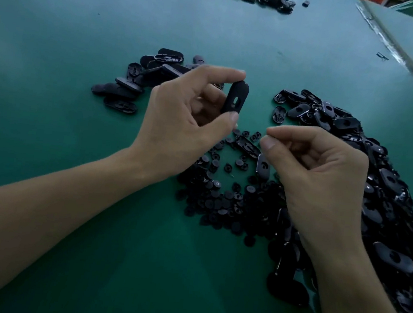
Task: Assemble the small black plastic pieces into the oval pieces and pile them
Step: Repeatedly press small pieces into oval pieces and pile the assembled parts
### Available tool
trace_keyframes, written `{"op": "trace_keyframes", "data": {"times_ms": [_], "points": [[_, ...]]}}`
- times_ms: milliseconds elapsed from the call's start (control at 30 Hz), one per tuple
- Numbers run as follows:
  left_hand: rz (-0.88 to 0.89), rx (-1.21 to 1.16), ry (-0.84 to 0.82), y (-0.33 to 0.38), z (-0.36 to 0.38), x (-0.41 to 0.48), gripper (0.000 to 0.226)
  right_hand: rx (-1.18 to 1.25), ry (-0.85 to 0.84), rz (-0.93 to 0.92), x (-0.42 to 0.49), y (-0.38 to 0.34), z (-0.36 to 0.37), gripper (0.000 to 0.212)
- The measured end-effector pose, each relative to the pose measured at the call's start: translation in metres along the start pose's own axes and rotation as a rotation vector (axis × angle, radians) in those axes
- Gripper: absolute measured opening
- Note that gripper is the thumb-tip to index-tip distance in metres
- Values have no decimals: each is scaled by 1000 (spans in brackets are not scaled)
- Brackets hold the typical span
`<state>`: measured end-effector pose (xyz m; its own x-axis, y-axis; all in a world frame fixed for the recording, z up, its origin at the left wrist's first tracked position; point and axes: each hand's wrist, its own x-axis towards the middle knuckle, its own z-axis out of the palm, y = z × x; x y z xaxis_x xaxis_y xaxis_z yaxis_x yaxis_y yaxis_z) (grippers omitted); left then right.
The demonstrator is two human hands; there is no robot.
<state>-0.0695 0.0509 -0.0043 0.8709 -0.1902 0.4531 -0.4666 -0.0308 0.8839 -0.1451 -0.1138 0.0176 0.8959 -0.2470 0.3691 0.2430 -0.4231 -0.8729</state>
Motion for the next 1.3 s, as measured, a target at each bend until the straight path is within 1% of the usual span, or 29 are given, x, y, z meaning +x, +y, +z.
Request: {"op": "trace_keyframes", "data": {"times_ms": [100, 200, 300, 433, 600, 767, 1000, 1200, 1300], "points": [[6, 13, -28, 0, 0, -1, 44, 47, -15, 17, 0, -1, 2, 16], [63, 45, -93, 0, 1, -3, 47, 89, -23, 22, 0, -3, 2, 17], [124, 101, -152, 0, 2, -4, 50, 93, -42, -2, 0, -5, 3, 19], [133, 119, -210, 0, 2, -5, 48, 57, -43, -22, 0, -3, 4, 21], [111, 135, -211, 2, 2, -6, 36, -22, -16, -26, -1, 0, 6, 21], [130, 137, -213, 1, 3, -6, 38, -90, -21, -60, -2, 1, 8, 23], [216, 231, -195, 1, 2, -5, 36, -87, -52, -28, -2, 0, 8, 23], [254, 272, -205, 1, 3, -4, 36, -134, 23, -30, -6, 1, 12, 24], [271, 293, -217, 1, 3, -3, 36, -145, 31, -37, -6, 2, 14, 25]]}}
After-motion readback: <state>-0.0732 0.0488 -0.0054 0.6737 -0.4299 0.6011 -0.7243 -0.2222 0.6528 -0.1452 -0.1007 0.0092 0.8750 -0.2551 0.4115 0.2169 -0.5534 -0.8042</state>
